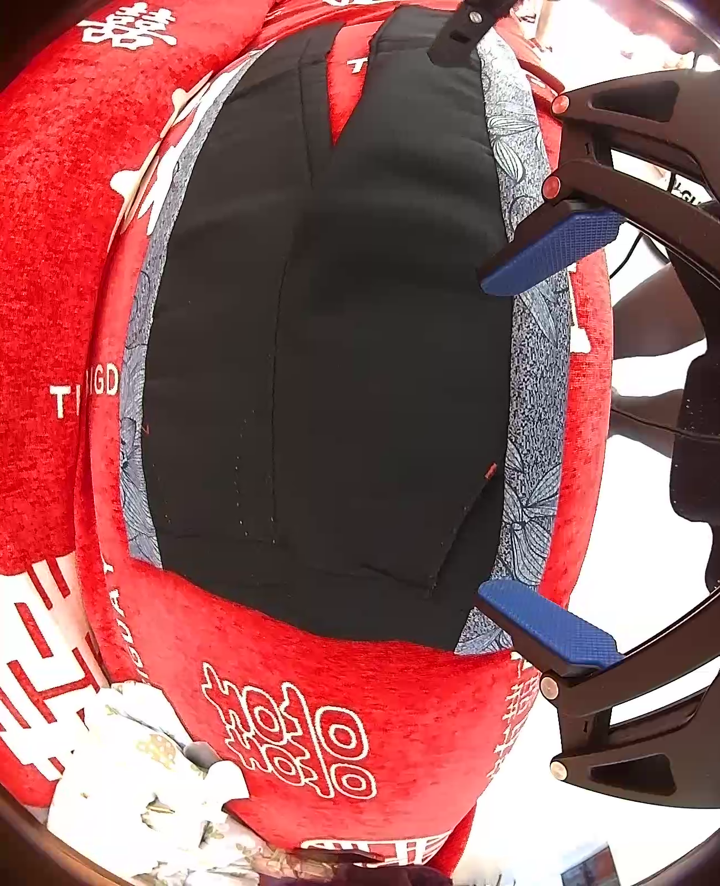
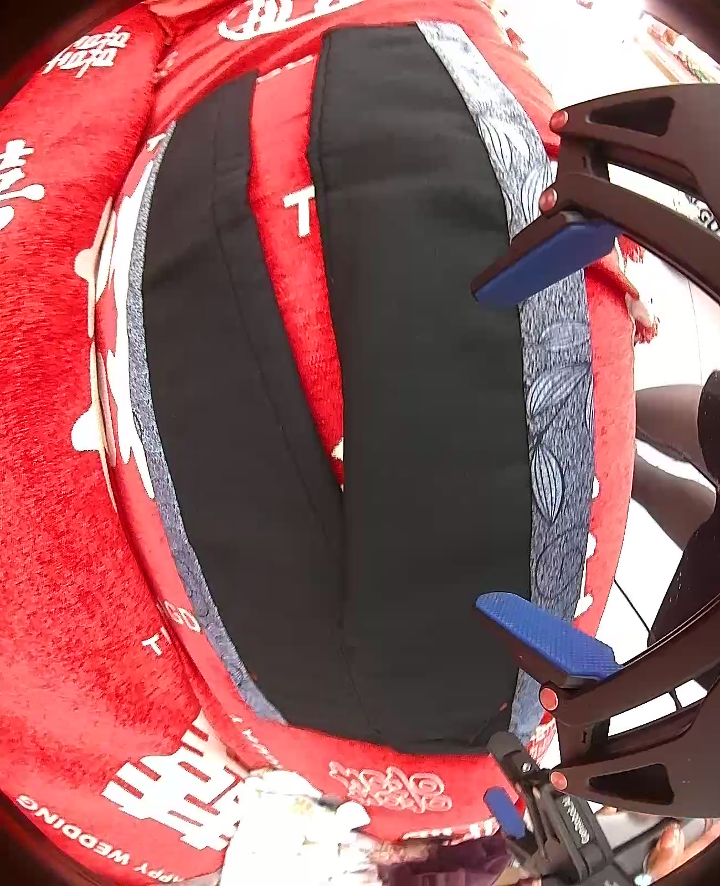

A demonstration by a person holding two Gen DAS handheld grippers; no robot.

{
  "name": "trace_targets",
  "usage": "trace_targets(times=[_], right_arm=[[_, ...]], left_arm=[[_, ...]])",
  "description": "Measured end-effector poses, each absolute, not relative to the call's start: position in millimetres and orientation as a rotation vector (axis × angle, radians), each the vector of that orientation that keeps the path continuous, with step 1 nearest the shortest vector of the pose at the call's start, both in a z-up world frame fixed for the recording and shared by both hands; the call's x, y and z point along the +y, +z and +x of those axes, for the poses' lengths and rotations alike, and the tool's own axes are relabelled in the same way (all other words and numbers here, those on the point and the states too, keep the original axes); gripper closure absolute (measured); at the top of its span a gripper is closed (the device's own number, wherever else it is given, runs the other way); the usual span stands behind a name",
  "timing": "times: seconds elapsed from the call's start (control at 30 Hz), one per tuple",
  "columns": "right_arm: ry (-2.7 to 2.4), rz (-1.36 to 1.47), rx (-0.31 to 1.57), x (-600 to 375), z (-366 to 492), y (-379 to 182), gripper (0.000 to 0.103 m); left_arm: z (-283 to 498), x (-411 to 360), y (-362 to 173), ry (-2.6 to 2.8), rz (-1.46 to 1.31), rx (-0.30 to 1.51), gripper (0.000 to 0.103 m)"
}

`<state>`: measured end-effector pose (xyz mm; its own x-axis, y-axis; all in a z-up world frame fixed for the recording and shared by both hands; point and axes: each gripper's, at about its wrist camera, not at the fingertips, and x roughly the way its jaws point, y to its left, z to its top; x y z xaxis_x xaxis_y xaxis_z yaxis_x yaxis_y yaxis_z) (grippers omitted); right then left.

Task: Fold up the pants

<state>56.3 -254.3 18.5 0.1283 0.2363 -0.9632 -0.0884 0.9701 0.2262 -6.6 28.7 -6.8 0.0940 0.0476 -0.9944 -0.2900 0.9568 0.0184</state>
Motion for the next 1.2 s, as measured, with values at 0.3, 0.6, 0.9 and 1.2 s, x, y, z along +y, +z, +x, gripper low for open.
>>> trace_targets(times=[0.3, 0.6, 0.9, 1.2], right_arm=[[0.433, 0.427, 1.465, -258.1, 50.1, -1.6, 0.002], [0.606, 0.721, 1.686, -241.9, -10.9, -84.9, 0.042], [0.756, 0.926, 1.621, -209.4, -24.5, -128.4, 0.037], [0.901, 1.048, 1.627, -129.0, -14.2, -124.8, 0.089]], left_arm=[[-16.9, 52.6, -19.0, 0.188, -0.360, 1.443, 0.000], [-53.3, 89.8, -44.9, 0.076, -0.558, 1.413, 0.000], [-91.6, 117.0, -89.1, 0.060, -0.803, 1.428, 0.000], [-99.2, 128.8, -97.4, 0.035, -0.911, 1.374, 0.000]])
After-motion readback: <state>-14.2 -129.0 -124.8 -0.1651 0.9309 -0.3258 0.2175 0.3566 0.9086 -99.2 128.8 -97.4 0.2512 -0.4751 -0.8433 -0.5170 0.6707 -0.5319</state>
